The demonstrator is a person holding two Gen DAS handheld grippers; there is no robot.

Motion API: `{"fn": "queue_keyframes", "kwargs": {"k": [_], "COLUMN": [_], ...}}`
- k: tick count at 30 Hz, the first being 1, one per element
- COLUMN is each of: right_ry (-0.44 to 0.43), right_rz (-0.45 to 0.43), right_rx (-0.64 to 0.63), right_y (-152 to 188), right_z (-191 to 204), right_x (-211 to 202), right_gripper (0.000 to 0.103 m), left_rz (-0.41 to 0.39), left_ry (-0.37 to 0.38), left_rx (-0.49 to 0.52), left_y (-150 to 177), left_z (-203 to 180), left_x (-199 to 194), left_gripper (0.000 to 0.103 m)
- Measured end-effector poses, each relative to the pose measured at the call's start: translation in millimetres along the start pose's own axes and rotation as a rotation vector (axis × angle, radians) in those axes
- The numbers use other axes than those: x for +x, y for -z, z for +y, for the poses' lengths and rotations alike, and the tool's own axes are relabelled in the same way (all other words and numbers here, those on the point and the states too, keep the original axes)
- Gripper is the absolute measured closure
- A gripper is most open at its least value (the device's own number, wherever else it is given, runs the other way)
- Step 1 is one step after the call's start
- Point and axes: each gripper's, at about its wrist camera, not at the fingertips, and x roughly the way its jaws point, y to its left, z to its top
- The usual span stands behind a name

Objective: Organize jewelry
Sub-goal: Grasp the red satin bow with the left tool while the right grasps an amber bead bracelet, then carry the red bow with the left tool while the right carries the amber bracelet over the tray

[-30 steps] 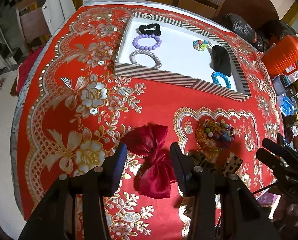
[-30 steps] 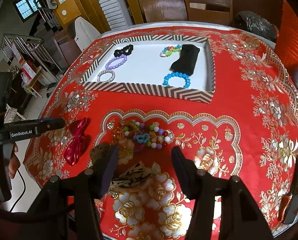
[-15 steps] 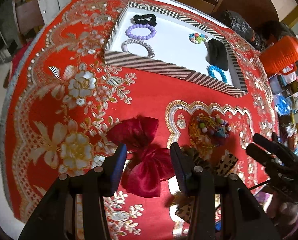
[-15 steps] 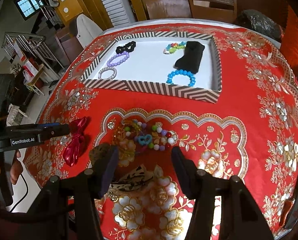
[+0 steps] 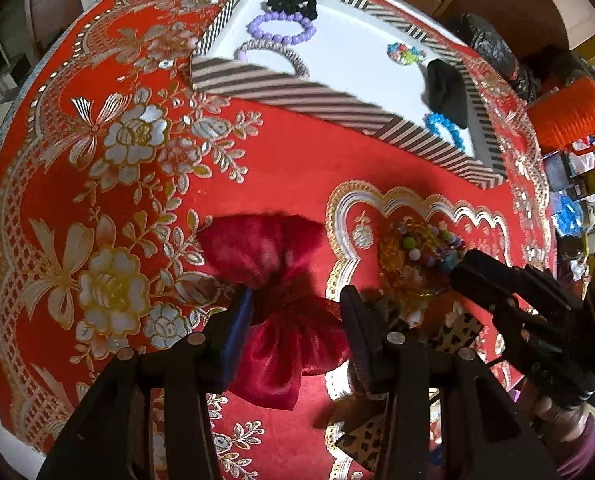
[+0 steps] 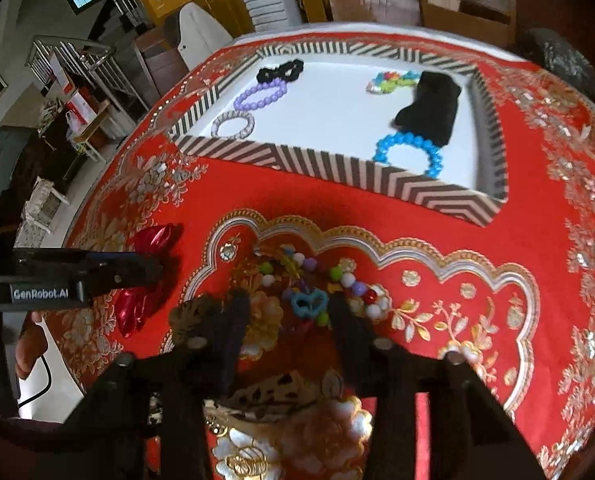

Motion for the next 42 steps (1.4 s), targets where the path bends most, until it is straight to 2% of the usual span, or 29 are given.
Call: {"fn": "queue_keyframes", "kwargs": {"k": [3, 5, 6, 7, 8, 9, 13, 16, 23, 32, 42], "right_ry": [-0.022, -0.027, -0.032, -0.038, -0.04, -0.041, -0.061, -0.087, -0.119, -0.097, -0.026], "right_rz": [0.026, 0.039, 0.04, 0.042, 0.04, 0.034, 0.003, -0.024, -0.125, -0.208, -0.216], "right_rx": [0.019, 0.023, 0.027, 0.031, 0.032, 0.033, 0.031, 0.029, 0.014, 0.004, 0.001], "right_y": [-1.4, -1.6, -1.7, -2.2, -2.0, -2.4, -6.8, -12.9, -33.9, -65.0, -114.2], "right_z": [-4.0, -5.4, -6.5, -7.4, -8.0, -7.8, -5.6, -1.8, 7.6, 1.5, -22.6], "right_x": [10.6, 15.4, 17.2, 18.9, 19.2, 18.0, 3.8, -13.6, -59.3, -94.8, -88.9], "right_gripper": [0.072, 0.08, 0.087, 0.094, 0.096, 0.098, 0.098, 0.098, 0.099, 0.099, 0.099], "left_rz": [0.008, -0.003, -0.009, -0.014, -0.014, -0.009, -0.033, -0.065, -0.133, -0.194, -0.207], "left_ry": [-0.012, -0.011, -0.008, -0.008, -0.01, -0.01, 0.006, 0.032, 0.023, -0.005, -0.042], "left_rx": [0.001, 0.001, 0.003, 0.002, 0.001, -0.003, 0.004, 0.013, 0.06, 0.116, 0.16], "left_y": [2.2, 2.7, 2.7, 2.5, 2.3, 1.7, -0.1, -5.6, -28.0, -71.9, -121.6], "left_z": [1.4, 2.6, 2.9, 4.4, 5.6, 7.6, 11.7, 11.4, 0.6, -19.5, -41.8], "left_x": [4.7, 3.5, 3.1, 2.8, 3.0, 3.4, -6.8, -22.0, -50.9, -65.8, -49.9], "left_gripper": [0.073, 0.073, 0.073, 0.079, 0.091, 0.094, 0.099, 0.099, 0.099, 0.099, 0.099]}}
